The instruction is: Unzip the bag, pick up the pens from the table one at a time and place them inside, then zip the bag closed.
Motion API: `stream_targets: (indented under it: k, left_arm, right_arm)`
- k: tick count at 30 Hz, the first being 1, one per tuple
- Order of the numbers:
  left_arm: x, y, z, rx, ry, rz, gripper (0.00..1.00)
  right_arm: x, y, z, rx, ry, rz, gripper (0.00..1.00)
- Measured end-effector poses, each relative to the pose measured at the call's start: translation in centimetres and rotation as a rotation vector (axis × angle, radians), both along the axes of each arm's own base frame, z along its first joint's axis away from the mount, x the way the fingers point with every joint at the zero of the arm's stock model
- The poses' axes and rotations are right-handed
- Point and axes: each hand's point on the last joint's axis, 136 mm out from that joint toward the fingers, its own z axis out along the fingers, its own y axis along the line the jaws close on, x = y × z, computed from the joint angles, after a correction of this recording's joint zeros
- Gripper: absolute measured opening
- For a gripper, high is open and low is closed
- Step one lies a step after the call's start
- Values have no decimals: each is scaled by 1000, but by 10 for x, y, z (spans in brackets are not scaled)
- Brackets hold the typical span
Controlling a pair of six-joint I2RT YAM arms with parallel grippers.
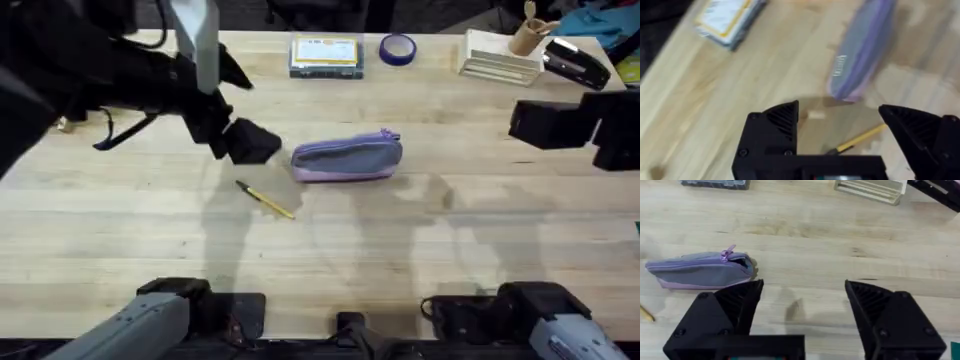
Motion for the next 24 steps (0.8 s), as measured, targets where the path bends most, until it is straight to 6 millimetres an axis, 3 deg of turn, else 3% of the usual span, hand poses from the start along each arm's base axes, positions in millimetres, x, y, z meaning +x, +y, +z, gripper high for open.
stream_targets:
  k: [7,19,24]
  left_arm:
    - [-11,-21,-26,-76,108,-195,993]
    - [-1,-40,-70,-211,234,-335,994]
    - [12,-42,-95,-233,254,-358,993]
  right_arm:
    - [0,0,0,0,0,0,998]
    - [0,0,0,0,0,0,998]
    - [0,0,0,0,0,0,998]
